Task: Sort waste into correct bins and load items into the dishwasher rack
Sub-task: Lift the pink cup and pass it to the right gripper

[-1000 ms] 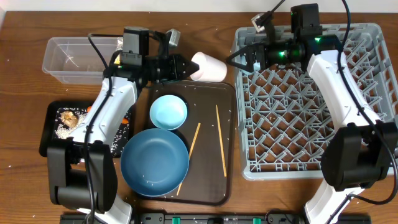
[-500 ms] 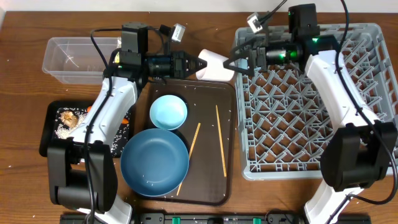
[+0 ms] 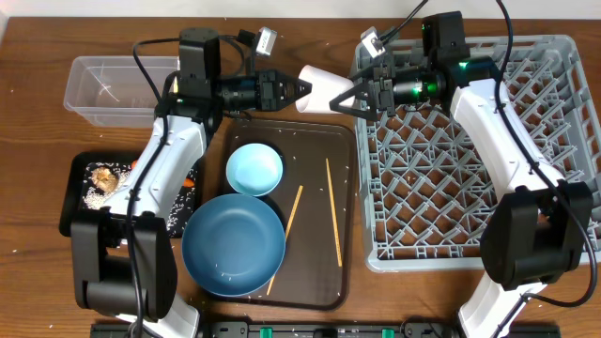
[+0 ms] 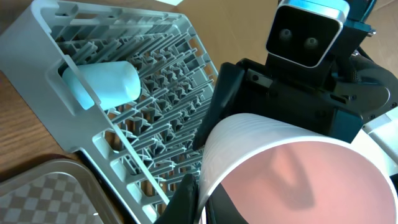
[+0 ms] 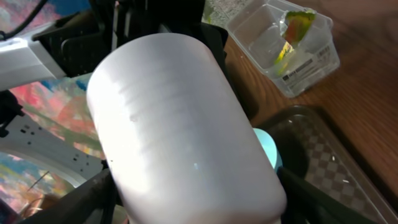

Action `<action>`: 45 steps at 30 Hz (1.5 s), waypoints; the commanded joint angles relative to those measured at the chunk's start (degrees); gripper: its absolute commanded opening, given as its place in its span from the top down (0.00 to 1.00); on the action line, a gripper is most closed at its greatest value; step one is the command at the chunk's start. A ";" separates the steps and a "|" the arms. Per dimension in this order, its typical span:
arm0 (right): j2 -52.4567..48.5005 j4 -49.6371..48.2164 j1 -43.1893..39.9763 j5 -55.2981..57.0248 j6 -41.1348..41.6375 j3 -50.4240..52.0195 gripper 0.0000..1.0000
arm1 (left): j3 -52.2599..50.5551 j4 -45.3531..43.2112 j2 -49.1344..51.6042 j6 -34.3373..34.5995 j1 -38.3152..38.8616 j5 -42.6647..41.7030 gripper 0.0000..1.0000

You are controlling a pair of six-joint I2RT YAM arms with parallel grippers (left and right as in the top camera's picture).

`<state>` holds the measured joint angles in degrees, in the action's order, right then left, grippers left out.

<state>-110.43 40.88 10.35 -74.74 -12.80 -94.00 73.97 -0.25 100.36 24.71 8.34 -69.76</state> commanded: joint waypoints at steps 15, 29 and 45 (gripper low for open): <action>-0.92 -2.21 0.22 -7.93 -4.68 0.37 0.55 | 0.94 -0.24 -0.04 0.68 -0.07 -1.66 0.93; -0.92 -9.77 3.74 -14.47 -4.61 0.37 0.47 | 0.83 0.17 -0.04 0.68 1.14 -1.64 0.94; -0.92 -12.83 6.05 -14.47 -4.61 0.37 0.41 | 0.42 0.15 -0.04 0.68 1.40 -1.60 0.94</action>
<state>-111.31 29.04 11.11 -83.13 -16.10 -93.21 74.00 -0.43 100.31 25.50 7.49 -72.60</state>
